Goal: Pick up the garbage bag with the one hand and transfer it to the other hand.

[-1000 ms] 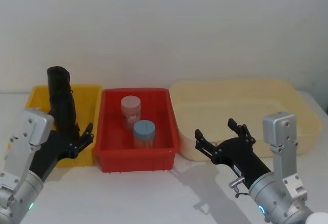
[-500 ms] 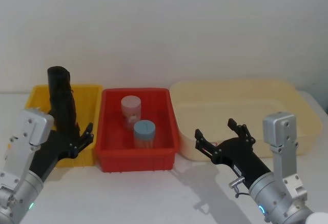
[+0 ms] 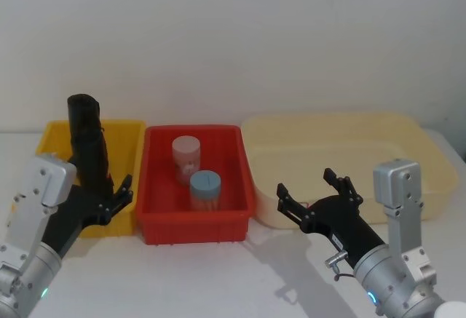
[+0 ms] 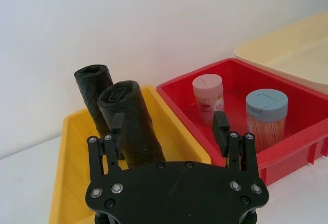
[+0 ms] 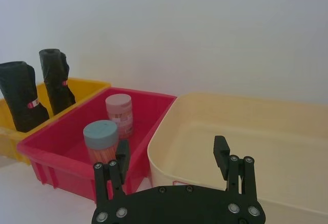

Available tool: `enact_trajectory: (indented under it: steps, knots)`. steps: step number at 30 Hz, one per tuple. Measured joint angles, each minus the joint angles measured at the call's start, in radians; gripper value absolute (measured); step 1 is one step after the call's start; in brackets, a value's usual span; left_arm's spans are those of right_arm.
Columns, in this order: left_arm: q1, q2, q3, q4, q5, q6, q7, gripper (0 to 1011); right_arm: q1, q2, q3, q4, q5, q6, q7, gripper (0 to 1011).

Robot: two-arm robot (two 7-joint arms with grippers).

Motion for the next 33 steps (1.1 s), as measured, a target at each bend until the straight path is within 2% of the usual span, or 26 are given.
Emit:
enact_trajectory:
  steps: [16, 33]
  knots:
    - [0.032, 0.002, -0.025, -0.014, 0.008, 0.0, 0.022, 1001, 0.0, 0.0, 0.0, 0.0, 0.0, 0.0, 0.0, 1000]
    - [0.028, -0.018, -0.064, 0.025, -0.026, -0.004, 0.007, 1001, 0.0, 0.0, 0.0, 0.0, 0.0, 0.0, 0.0, 1000]
